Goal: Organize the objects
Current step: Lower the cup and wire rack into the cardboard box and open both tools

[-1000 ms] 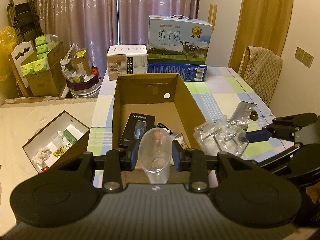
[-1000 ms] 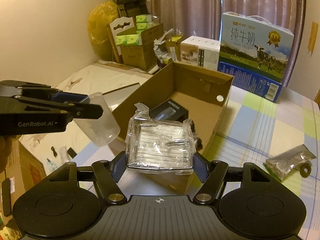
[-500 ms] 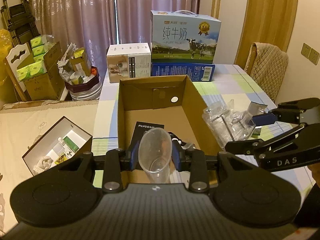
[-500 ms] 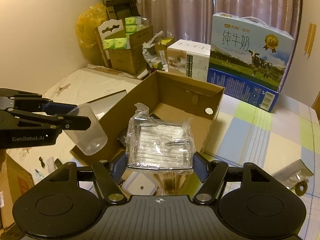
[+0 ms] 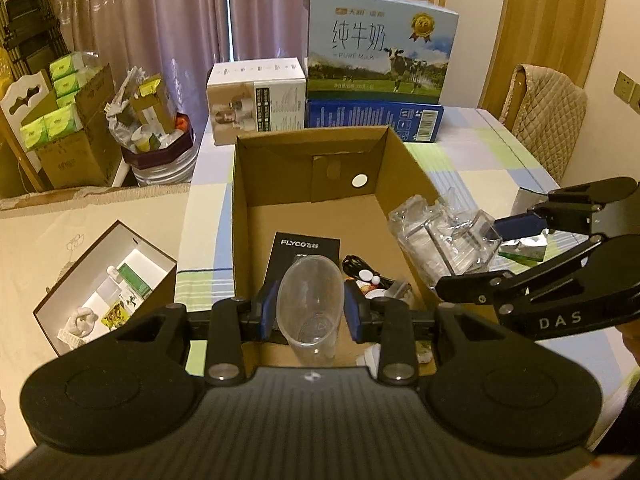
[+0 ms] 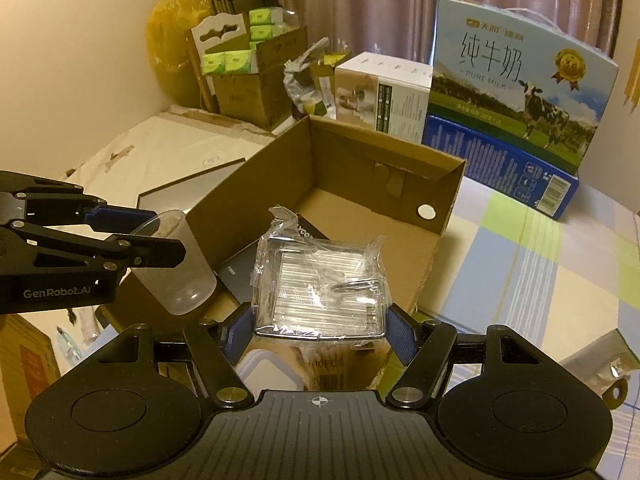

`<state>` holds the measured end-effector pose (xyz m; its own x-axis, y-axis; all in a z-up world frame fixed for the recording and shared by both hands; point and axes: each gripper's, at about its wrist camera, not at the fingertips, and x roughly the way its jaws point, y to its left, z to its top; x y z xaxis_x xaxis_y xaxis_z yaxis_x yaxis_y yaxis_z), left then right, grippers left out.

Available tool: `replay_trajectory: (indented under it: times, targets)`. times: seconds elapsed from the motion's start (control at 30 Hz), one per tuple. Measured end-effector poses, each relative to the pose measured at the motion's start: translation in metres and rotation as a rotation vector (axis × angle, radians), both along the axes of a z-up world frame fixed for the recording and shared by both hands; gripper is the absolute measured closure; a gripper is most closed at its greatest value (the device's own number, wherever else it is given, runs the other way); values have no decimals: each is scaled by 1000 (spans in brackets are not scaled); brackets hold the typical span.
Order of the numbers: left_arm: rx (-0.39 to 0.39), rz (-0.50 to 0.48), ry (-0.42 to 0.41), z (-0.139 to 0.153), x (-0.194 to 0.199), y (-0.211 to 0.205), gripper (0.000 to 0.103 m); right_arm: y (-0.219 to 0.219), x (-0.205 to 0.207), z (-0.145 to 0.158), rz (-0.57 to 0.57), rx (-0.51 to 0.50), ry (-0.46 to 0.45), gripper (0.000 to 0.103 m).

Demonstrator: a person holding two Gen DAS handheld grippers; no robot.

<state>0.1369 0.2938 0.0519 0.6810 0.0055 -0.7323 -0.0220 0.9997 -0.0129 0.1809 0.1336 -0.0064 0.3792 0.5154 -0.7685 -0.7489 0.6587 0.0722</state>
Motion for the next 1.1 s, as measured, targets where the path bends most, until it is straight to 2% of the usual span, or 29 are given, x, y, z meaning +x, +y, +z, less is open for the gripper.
replay_trajectory:
  times: [0.3, 0.37, 0.4, 1.0, 1.1]
  targets:
    - [4, 9, 26, -8, 6, 3, 73, 5, 4, -5, 1, 1, 14, 37]
    - [6, 16, 23, -8, 7, 4, 60, 4, 5, -5, 0, 2, 13, 37]
    - [3, 19, 16, -7, 7, 5, 57, 4, 5, -5, -2, 3, 11, 37]
    - [-6, 55, -9, 0, -2, 16, 54, 9, 7, -1, -4, 34, 17, 37]
    - [-9, 61, -17, 2, -4, 17, 52, 10, 7, -2, 27, 49, 12, 36]
